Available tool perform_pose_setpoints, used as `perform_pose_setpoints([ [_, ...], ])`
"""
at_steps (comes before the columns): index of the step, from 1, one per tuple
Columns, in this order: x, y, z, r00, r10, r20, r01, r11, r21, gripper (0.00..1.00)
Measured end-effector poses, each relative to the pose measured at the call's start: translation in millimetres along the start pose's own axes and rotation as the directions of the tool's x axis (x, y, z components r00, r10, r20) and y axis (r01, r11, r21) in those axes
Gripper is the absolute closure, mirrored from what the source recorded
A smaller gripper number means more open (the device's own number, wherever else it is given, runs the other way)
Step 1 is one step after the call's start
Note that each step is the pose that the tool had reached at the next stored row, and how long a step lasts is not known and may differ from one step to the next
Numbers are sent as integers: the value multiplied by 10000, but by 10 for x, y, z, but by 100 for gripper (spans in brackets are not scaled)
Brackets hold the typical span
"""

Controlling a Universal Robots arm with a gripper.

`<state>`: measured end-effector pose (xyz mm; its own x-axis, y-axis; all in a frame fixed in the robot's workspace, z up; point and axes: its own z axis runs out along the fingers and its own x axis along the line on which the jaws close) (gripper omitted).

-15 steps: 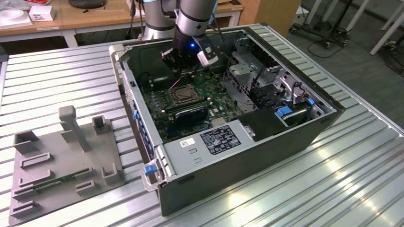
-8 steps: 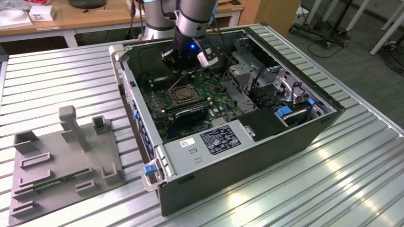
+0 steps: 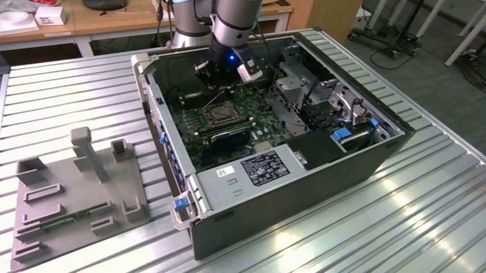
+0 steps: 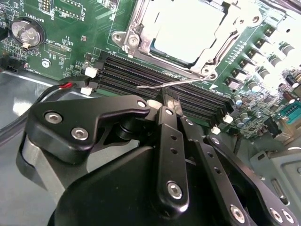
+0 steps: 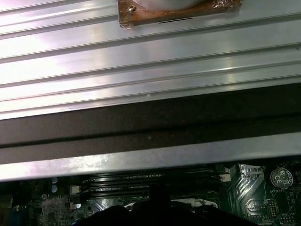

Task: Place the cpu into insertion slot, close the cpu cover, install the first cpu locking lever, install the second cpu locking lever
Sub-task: 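Install the first cpu locking lever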

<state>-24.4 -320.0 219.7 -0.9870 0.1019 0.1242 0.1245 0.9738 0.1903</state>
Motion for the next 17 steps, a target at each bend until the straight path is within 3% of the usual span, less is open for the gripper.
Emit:
perform_pose_setpoints([
  [17, -95, -64, 75, 9999, 99, 19, -99, 10000, -10, 89],
])
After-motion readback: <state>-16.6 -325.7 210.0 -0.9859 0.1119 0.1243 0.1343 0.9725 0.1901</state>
